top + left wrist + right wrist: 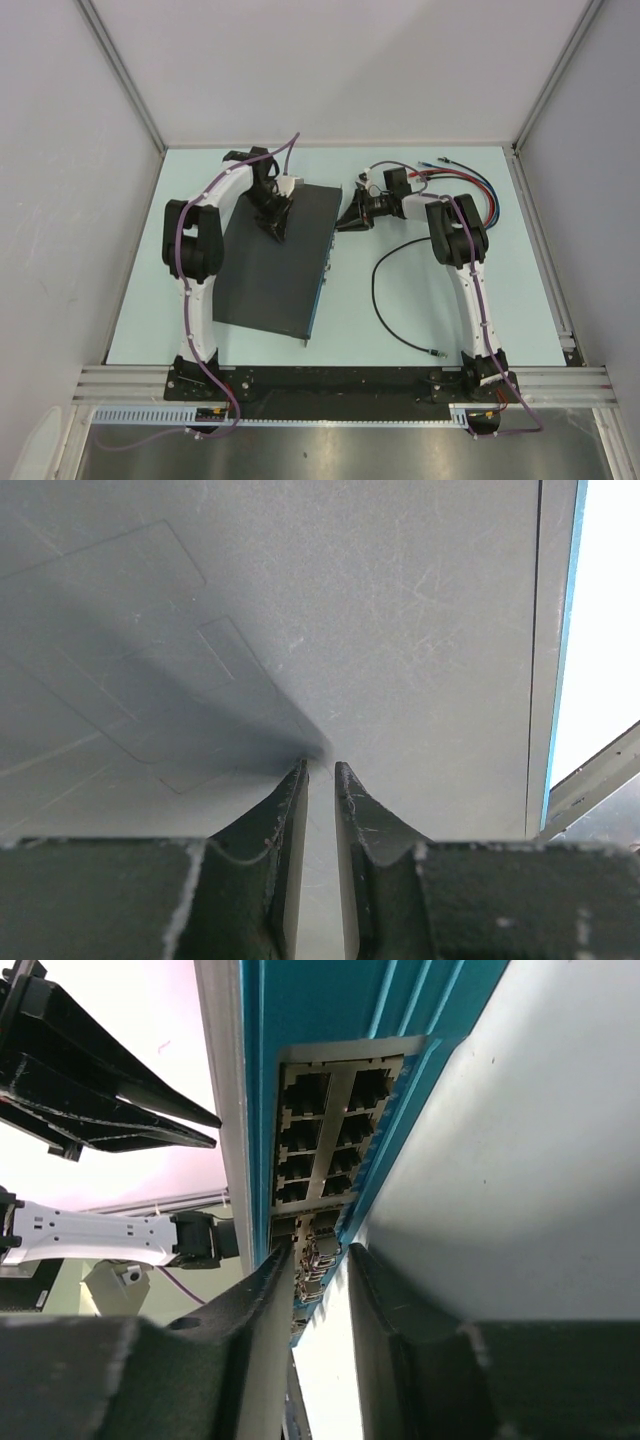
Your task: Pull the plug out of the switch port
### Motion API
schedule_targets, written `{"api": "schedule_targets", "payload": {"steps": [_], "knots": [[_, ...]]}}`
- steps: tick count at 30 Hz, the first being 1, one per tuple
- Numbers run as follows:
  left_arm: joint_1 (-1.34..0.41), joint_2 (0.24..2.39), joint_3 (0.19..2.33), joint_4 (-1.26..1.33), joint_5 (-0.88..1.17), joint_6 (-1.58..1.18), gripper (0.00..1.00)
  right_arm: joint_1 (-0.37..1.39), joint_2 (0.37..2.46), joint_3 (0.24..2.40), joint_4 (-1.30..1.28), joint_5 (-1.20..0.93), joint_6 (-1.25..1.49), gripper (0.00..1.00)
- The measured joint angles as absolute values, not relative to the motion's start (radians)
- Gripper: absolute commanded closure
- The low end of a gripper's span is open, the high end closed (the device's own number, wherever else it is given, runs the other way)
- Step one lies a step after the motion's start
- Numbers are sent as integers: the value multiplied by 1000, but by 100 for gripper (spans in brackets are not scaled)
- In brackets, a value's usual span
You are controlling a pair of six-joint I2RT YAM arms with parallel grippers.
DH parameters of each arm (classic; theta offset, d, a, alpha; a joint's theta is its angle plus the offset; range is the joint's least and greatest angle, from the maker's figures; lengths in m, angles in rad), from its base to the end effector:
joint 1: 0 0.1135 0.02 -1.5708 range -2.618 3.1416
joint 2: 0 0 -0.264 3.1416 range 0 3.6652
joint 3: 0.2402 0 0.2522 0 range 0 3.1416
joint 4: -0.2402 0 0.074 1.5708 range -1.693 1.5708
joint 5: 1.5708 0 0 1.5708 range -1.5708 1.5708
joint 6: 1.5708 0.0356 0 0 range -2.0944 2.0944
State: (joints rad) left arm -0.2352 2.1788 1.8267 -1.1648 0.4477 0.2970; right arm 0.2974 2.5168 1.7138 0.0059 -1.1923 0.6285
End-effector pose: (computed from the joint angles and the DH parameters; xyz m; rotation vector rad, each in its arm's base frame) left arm 0.4118 -0.1145 0.1961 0.8065 2.8888 -0.6800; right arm 0.4763 0.1806 0.0710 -0.2521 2.4125 1.8446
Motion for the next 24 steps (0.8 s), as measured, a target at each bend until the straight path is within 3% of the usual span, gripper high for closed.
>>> {"api": "schedule_targets", "payload": {"steps": [9, 13, 24], "knots": [[-240, 2182, 1829, -1164, 447, 297, 77, 300, 2514, 1684, 81, -1204, 661, 76], [-244, 2183, 1829, -1165, 447, 297, 77, 299, 2500, 1630, 210, -1182, 745, 90], [-248, 2193, 1844, -1178, 448, 297, 77, 292, 2471, 1577, 269, -1180, 682, 96]]}}
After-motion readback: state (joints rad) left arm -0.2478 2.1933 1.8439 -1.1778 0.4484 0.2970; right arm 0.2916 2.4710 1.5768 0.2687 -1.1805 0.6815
